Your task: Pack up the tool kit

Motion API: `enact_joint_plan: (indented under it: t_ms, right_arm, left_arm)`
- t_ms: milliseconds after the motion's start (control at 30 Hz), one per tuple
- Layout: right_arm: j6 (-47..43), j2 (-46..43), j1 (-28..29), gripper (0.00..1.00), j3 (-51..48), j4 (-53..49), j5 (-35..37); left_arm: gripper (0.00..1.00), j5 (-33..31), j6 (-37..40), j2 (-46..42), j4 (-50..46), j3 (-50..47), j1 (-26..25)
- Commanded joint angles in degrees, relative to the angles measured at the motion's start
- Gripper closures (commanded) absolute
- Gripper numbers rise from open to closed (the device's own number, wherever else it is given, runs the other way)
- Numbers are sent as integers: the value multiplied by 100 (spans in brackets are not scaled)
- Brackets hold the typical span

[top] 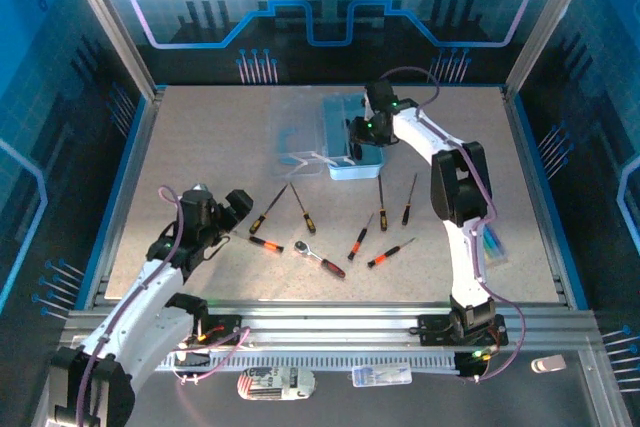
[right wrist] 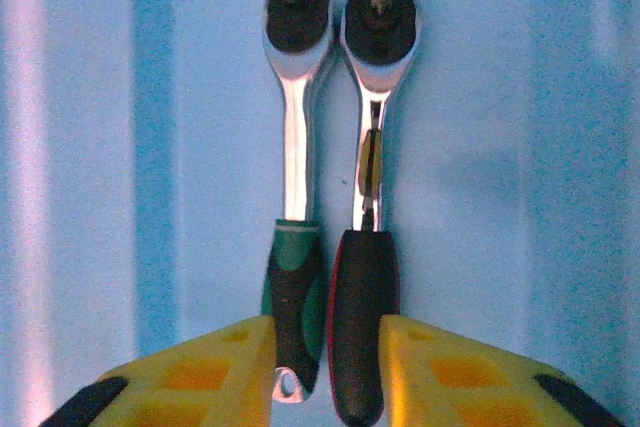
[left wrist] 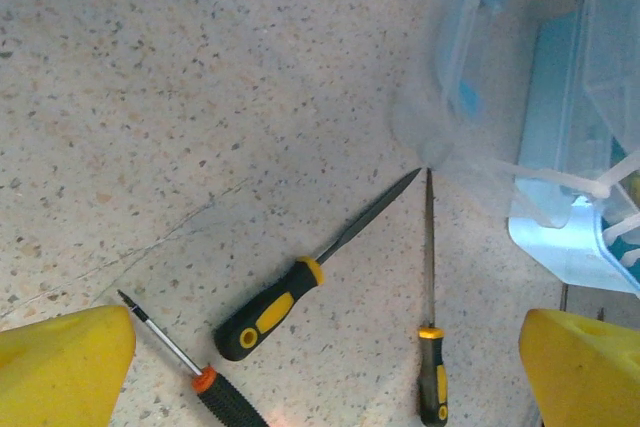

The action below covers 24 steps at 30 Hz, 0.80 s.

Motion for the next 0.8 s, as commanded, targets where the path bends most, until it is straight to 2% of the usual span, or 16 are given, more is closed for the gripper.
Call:
enact_joint_plan:
  t_ms: [0, 133, 367, 433, 533, 667, 767]
  right_arm:
    - [243, -382, -20, 74, 75, -43, 246]
    - [281, -478, -29, 81, -30, -6, 320]
    - [-69, -1330, -178, 79, -940, 478, 421]
    - [-179, -1484, -334, 79, -1281, 703, 45]
    - [-226, -1609, -532, 78, -1813, 1008, -504]
    - [-147, -1726, -608, 73, -2397, 1314, -636]
    - [-28, -1763, -587, 73, -2761, 1596, -820]
  left_arm:
    - [1, -96, 40, 51, -125, 272, 49]
    - [2, -57, 40, 152, -162, 371, 49]
    - [4, 110, 318, 231, -264, 568, 49]
    - [5, 237, 414, 365, -279, 680, 49]
    - [9, 552, 671, 852, -304, 964, 42]
    - [13, 812, 1097, 1737, -528, 1514, -64]
    - [15, 757, 1274, 2229, -437, 1736, -332]
